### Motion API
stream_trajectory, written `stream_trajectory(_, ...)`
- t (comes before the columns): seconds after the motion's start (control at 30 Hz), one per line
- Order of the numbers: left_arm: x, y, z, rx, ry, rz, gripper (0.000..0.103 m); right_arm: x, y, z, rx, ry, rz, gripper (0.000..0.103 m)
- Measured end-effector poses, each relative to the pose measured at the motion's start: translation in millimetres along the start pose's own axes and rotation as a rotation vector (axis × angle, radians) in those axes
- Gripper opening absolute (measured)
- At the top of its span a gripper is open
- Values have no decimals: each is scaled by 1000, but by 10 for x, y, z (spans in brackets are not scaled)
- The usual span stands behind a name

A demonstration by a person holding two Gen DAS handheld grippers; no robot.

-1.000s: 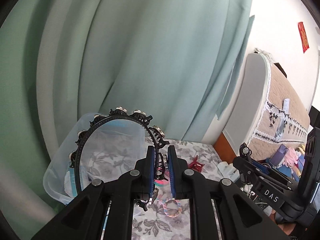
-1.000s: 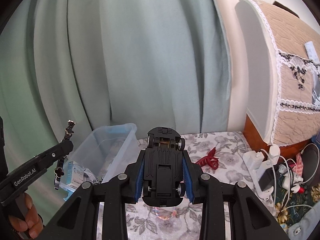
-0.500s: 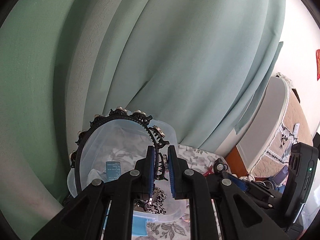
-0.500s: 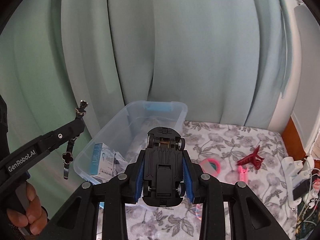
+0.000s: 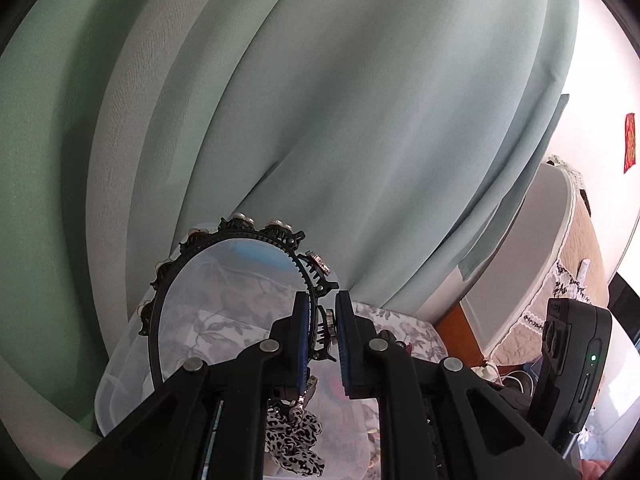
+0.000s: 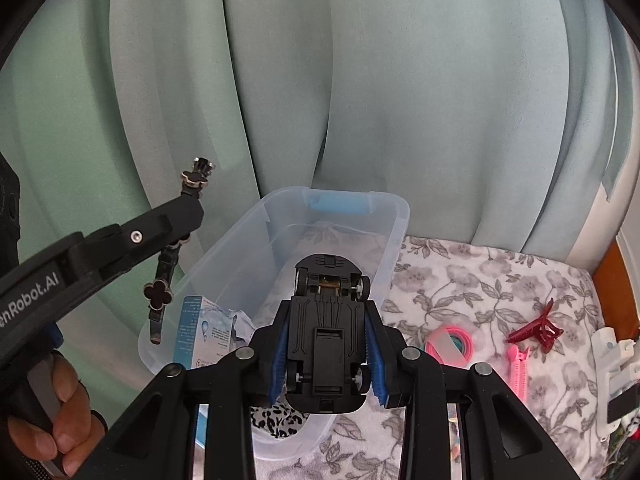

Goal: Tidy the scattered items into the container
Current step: 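Carry the headband with the left tool while the right tool carries the toy car over the box, then open both tools to drop the headband and toy car into the box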

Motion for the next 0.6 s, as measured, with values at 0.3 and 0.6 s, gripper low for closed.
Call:
stream_trajectory(0.3,213,-194,41,22,83,-43,13,-70,-282,-18,60,-39,26,36)
stream_trajectory(0.6,405,-293,80,31,125,5,11,-10,-453,76,63,-16,43,36)
Point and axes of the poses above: each gripper's, at about its wrist camera, not at the fingertips, and y roughly against the way its jaws point, x to its left, z to its top, the point moved 4 cm from there along -y, roughly the way its jaws point, and after that the axes turned 9 degrees about -z, right-handed, at the moved point
